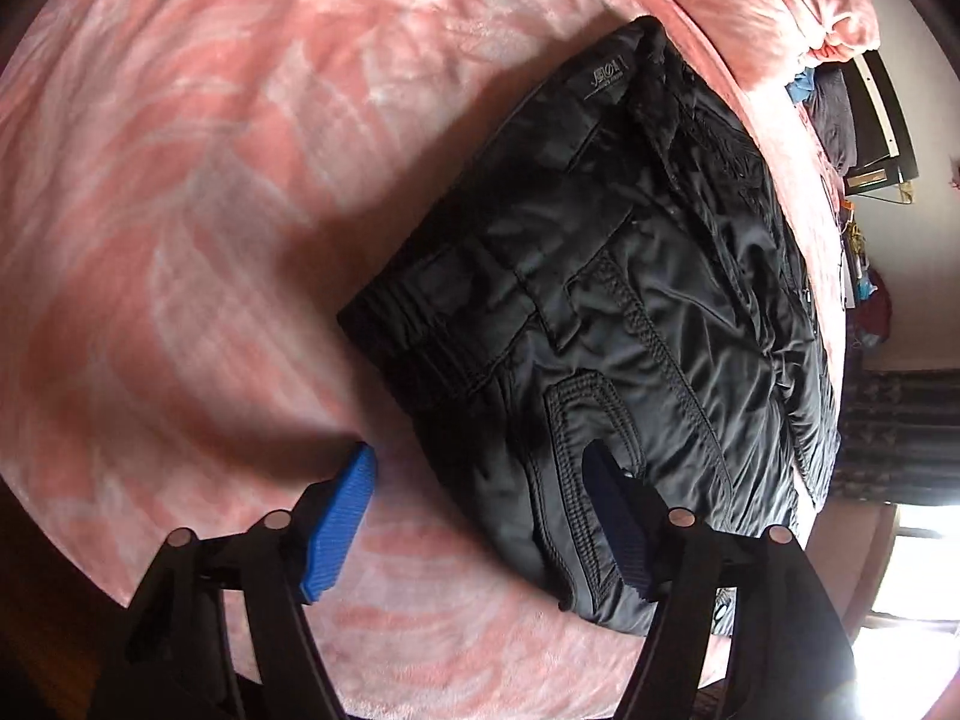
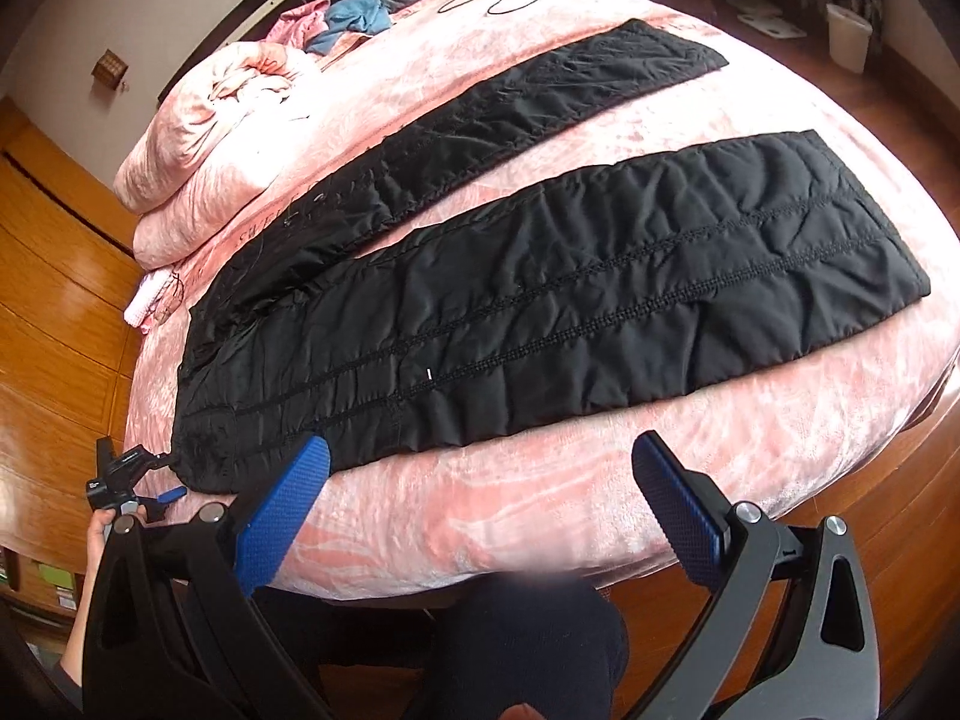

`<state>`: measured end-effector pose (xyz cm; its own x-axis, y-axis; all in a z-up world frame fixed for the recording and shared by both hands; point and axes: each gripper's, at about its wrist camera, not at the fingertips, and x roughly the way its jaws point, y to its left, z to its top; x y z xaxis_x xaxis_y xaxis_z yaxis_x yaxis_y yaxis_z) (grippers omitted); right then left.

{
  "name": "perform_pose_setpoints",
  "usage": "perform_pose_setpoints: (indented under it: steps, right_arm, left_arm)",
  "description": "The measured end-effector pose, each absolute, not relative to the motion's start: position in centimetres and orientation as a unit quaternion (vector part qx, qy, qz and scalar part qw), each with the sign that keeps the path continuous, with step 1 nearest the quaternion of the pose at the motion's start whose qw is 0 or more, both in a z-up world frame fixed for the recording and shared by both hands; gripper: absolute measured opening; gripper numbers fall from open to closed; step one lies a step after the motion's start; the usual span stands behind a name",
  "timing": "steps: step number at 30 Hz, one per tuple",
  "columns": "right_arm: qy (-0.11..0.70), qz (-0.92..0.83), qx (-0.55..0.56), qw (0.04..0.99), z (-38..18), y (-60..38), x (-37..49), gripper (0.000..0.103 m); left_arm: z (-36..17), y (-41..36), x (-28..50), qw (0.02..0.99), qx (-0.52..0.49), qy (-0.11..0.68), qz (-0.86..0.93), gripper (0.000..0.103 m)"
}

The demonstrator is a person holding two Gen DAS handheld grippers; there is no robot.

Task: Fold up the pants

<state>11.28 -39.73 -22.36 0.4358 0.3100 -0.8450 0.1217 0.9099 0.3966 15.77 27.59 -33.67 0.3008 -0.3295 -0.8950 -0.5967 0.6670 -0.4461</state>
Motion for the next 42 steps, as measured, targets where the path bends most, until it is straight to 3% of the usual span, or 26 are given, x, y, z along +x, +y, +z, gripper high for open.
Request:
perform_pose_setpoints:
  steps: [4,5,8,9,11,12,14,16,21,24,25,26,28,29,31,37,42]
  right_arm:
    - [0.54,0.043,0.214,0.813,-23.9,-41.2,11.5,0.1]
    - [0.537,0.041,0.215,0.814,-24.0,-41.8,11.6,0.1]
    - [0.529,0.026,0.258,0.808,-24.9,-45.1,11.9,0.1]
    - [0.528,0.017,0.279,0.802,-25.4,-46.7,12.0,0.097]
    - [0.527,-0.013,0.312,0.791,-26.3,-50.4,11.9,0.056]
    - [0.524,-0.028,0.334,0.783,-26.9,-52.5,11.8,0.028]
    - [0.515,-0.058,0.375,0.769,-27.7,-56.7,11.4,0.038]
    - [0.484,-0.087,0.41,0.768,-28.1,-60.5,10.8,0.093]
    - [0.465,-0.129,0.464,0.743,-30.7,-67.3,10.9,0.094]
    - [0.457,-0.123,0.503,0.723,-32.9,-69.1,11.6,0.094]
    - [0.451,-0.119,0.505,0.727,-33.2,-69.2,11.8,0.092]
    - [0.444,-0.114,0.501,0.734,-33.3,-69.3,12.3,0.087]
    - [0.442,-0.115,0.503,0.733,-33.7,-69.4,12.4,0.03]
    - [0.438,-0.109,0.516,0.729,-33.9,-69.4,12.2,0.019]
    - [0.437,-0.096,0.508,0.736,-33.1,-68.7,12.0,0.013]
    - [0.479,-0.079,0.451,0.748,-32.0,-65.7,12.0,0.011]
    - [0.509,-0.095,0.424,0.744,-33.6,-65.0,11.9,0.014]
  left_arm:
    - [-33.6,27.5,16.9,0.709,-0.39,0.577,0.109,0.075]
    - [-33.2,27.3,16.9,0.716,-0.383,0.573,0.113,0.055]
    - [-32.4,26.2,17.0,0.732,-0.362,0.566,0.111,0.025]
    - [-32.3,26.1,16.9,0.734,-0.37,0.56,0.104,0.02]
    - [-32.2,26.1,17.1,0.737,-0.373,0.554,0.104,0.016]
    - [-32.3,26.0,17.3,0.739,-0.367,0.555,0.104,0.016]
    - [-32.9,25.9,17.5,0.739,-0.356,0.562,0.107,0.022]
    - [-33.4,26.1,17.5,0.736,-0.364,0.558,0.122,0.041]
    - [-33.7,26.2,17.2,0.736,-0.375,0.549,0.125,0.044]
    - [-33.2,25.7,17.5,0.738,-0.371,0.547,0.133,0.024]
    - [-33.1,25.7,17.4,0.739,-0.379,0.541,0.133,0.016]
    - [-32.8,25.8,17.1,0.739,-0.384,0.536,0.141,0.015]
    - [-32.3,25.7,16.7,0.739,-0.389,0.525,0.164,0.013]
    - [-31.9,25.7,16.5,0.741,-0.39,0.517,0.175,0.012]
    - [-31.0,26.1,15.8,0.745,-0.399,0.499,0.193,0.011]
    - [-30.8,28.3,14.1,0.739,-0.4,0.495,0.219,0.011]
    - [-32.6,28.3,14.1,0.723,-0.41,0.509,0.226,0.02]
